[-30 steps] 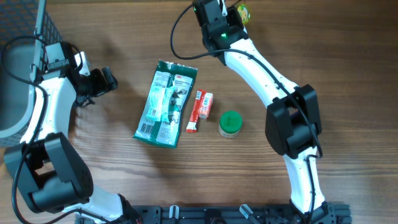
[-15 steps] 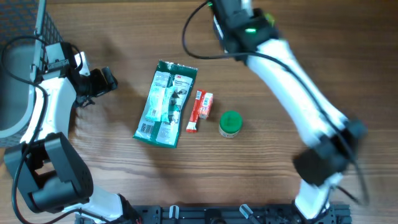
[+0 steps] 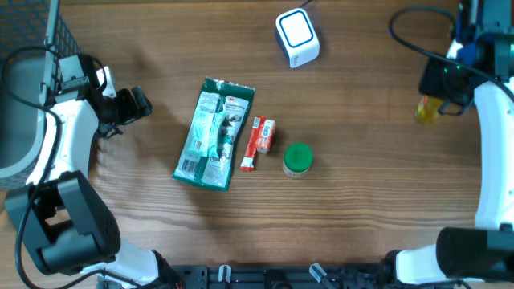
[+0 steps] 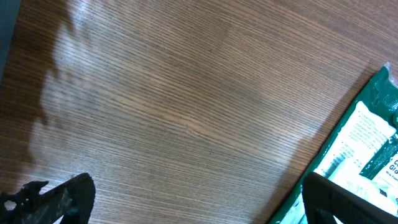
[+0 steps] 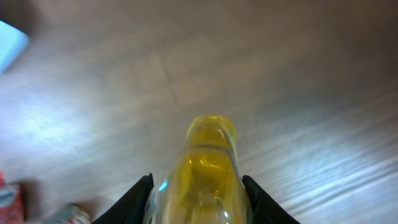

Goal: Scan the item barcode

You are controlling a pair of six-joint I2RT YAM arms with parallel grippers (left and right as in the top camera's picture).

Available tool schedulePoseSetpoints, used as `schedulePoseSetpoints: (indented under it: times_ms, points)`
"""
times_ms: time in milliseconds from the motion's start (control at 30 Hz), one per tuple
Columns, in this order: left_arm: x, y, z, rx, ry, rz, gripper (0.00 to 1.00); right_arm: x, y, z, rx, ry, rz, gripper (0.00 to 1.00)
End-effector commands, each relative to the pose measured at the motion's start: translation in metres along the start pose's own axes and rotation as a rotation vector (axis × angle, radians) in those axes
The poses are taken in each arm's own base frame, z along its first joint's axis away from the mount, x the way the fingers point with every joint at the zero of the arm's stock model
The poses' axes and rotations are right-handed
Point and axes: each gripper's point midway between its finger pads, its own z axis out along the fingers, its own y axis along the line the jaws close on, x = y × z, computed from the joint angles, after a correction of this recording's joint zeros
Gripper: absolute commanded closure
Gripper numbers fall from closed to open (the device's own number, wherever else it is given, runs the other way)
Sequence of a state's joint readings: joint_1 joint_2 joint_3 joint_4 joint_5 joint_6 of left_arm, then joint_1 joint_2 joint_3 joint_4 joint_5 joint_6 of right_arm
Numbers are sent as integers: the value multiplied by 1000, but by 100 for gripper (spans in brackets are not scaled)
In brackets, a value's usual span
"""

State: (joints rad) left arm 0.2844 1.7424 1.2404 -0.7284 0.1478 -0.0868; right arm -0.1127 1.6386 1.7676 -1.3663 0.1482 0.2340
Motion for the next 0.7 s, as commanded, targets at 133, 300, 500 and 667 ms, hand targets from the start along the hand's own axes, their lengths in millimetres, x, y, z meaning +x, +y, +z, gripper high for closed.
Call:
schedulePoseSetpoints:
  times_ms: [133, 300, 500, 667]
  points:
    - [5, 4, 5, 3, 19, -4, 0, 52, -37, 107, -32, 174, 79, 82]
    - [5, 4, 5, 3, 19, -4, 0, 62, -38, 135, -65, 166, 109, 75]
    - [5, 4, 5, 3, 19, -4, 0, 68, -39, 134, -58, 190, 107, 20]
    - [5, 4, 5, 3, 19, -4, 0, 70, -42, 134, -42, 195, 105, 13]
